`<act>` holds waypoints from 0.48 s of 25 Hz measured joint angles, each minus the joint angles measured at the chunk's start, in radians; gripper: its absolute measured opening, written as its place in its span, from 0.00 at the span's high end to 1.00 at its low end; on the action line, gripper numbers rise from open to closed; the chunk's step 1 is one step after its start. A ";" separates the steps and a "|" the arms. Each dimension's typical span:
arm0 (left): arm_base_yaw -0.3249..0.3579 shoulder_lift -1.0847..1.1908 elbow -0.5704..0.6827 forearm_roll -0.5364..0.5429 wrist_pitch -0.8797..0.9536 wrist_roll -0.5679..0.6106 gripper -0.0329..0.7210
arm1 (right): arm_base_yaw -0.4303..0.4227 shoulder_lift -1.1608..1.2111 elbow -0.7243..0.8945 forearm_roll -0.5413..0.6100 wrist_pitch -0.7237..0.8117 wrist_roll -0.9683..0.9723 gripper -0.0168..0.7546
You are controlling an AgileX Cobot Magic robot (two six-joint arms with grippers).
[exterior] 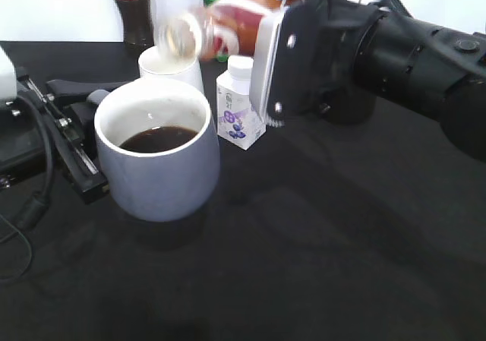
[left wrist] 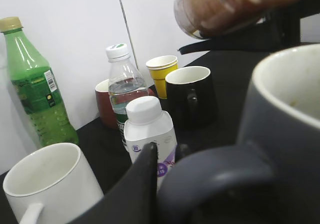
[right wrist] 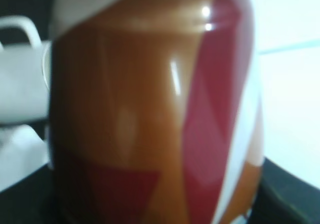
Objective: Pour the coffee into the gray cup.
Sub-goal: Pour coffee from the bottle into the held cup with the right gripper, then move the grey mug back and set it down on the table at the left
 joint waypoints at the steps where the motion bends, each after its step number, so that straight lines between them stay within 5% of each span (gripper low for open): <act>1: 0.000 0.000 0.000 -0.005 0.000 0.000 0.86 | 0.000 0.000 0.000 0.000 0.000 0.076 0.29; 8: 0.000 0.000 0.000 -0.062 0.007 0.000 0.86 | 0.000 0.000 0.000 0.011 0.001 1.009 0.29; 12: 0.000 0.000 0.000 -0.155 0.008 0.024 0.86 | 0.000 0.000 0.000 0.015 0.001 1.159 0.29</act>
